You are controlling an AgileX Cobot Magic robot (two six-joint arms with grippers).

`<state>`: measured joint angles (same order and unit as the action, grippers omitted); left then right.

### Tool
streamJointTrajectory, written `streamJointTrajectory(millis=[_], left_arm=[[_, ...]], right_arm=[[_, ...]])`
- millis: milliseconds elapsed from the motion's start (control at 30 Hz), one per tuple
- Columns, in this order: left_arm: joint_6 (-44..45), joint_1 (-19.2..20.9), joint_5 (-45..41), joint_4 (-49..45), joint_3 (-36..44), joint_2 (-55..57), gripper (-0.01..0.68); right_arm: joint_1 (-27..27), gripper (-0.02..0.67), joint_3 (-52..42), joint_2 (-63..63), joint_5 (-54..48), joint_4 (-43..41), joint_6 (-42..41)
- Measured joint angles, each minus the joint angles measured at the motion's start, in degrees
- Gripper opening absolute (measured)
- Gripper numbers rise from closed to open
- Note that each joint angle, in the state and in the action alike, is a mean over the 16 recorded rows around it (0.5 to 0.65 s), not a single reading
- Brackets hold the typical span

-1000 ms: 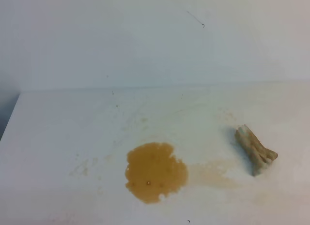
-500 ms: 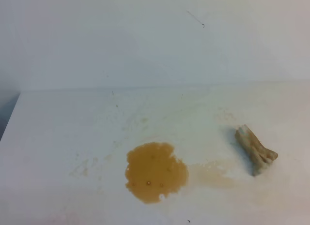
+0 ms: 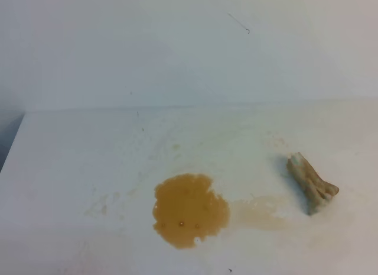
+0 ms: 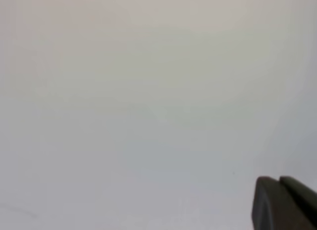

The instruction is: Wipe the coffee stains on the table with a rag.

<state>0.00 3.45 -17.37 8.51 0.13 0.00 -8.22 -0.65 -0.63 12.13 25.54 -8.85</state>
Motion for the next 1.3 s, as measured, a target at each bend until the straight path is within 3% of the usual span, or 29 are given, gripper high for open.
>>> streamJointTrajectory(millis=[267, 500, 900, 1300], left_arm=[[0.0, 0.0, 0.0, 0.0, 0.0, 0.0, 0.0], [0.0, 0.0, 0.19, 0.0, -0.13, 0.0, 0.0], [0.0, 0.0, 0.31, 0.0, 0.0, 0.0, 0.0], [0.0, 0.0, -0.05, 0.04, 0.0, 0.0, 0.0]], right_arm=[[0.0, -0.002, 7.09, 1.42, -0.87, -2.02, 3.65], [0.0, -0.002, 19.42, 10.71, -10.97, -5.07, 1.69], [1.48, -0.002, 36.06, 37.65, -30.78, -3.06, -8.46], [9.25, 0.036, 44.94, 59.04, -43.58, -1.34, -21.91]])
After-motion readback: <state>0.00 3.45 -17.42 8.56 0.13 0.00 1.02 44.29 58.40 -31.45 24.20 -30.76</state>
